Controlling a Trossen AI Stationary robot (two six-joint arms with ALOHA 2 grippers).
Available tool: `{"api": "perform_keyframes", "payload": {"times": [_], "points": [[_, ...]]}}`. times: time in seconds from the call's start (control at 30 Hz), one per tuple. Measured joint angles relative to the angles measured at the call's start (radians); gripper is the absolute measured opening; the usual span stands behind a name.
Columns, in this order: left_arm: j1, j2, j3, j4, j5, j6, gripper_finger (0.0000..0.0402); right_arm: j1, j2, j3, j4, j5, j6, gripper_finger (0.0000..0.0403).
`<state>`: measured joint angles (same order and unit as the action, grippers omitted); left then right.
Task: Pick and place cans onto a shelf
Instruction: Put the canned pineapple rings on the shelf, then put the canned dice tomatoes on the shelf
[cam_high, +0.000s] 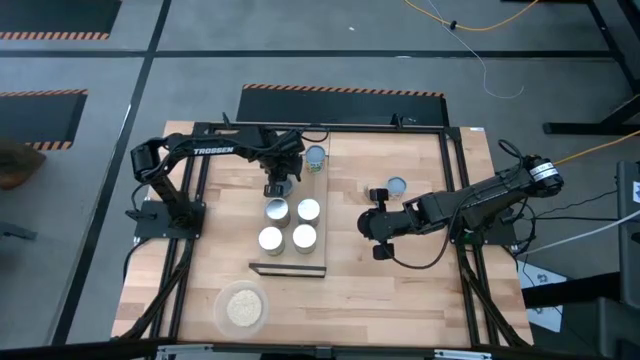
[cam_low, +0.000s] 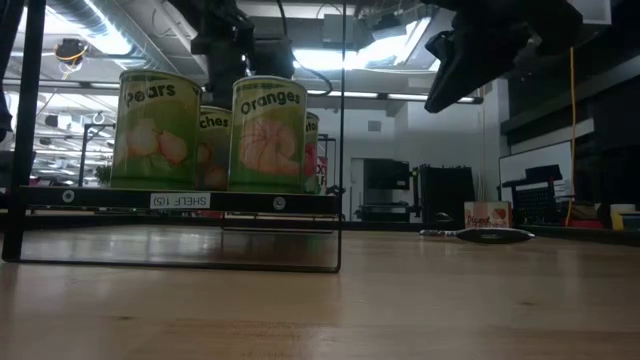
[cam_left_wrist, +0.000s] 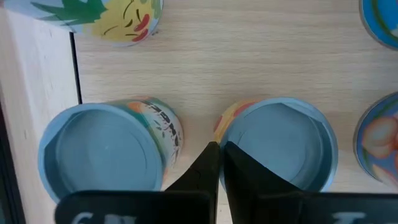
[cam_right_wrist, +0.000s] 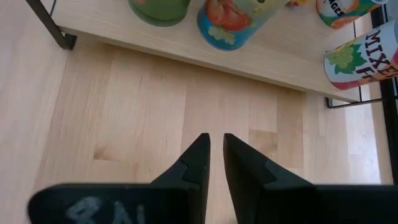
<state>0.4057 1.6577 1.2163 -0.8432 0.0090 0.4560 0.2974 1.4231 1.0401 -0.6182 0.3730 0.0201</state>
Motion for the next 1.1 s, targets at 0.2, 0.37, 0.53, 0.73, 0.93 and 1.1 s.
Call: {"api": "perform_keyframes", "payload": {"times": [0.2, 0.37, 0.53, 0.73, 0.93, 1.1], "points": [[0.000, 0.000, 0.000, 0.000, 0.000, 0.000, 0.0009, 0.000, 0.000, 0.000, 0.000, 0.000, -0.001, 0.0052], [0.000, 0.000, 0.000, 0.000, 0.000, 0.000, 0.0022, 0.000, 0.000, 0.000, 0.000, 0.000, 0.000, 0.0052], [0.000, 0.000, 0.000, 0.000, 0.000, 0.000, 0.0052, 0.000, 0.000, 0.000, 0.000, 0.000, -0.001, 0.0052], [0.000, 0.000, 0.000, 0.000, 0.000, -0.001, 0.0070, 0.000, 0.000, 0.000, 0.000, 0.000, -0.002, 0.0052], [-0.005, -0.002, 0.002, 0.017, 0.010, -0.008, 0.0066, -0.005, 0.000, 0.000, 0.000, 0.000, 0.014, 0.0052], [-0.013, -0.005, 0.045, 0.011, 0.024, -0.008, 0.0065, -0.056, -0.003, 0.000, -0.027, -0.041, 0.056, 0.0052]]}}
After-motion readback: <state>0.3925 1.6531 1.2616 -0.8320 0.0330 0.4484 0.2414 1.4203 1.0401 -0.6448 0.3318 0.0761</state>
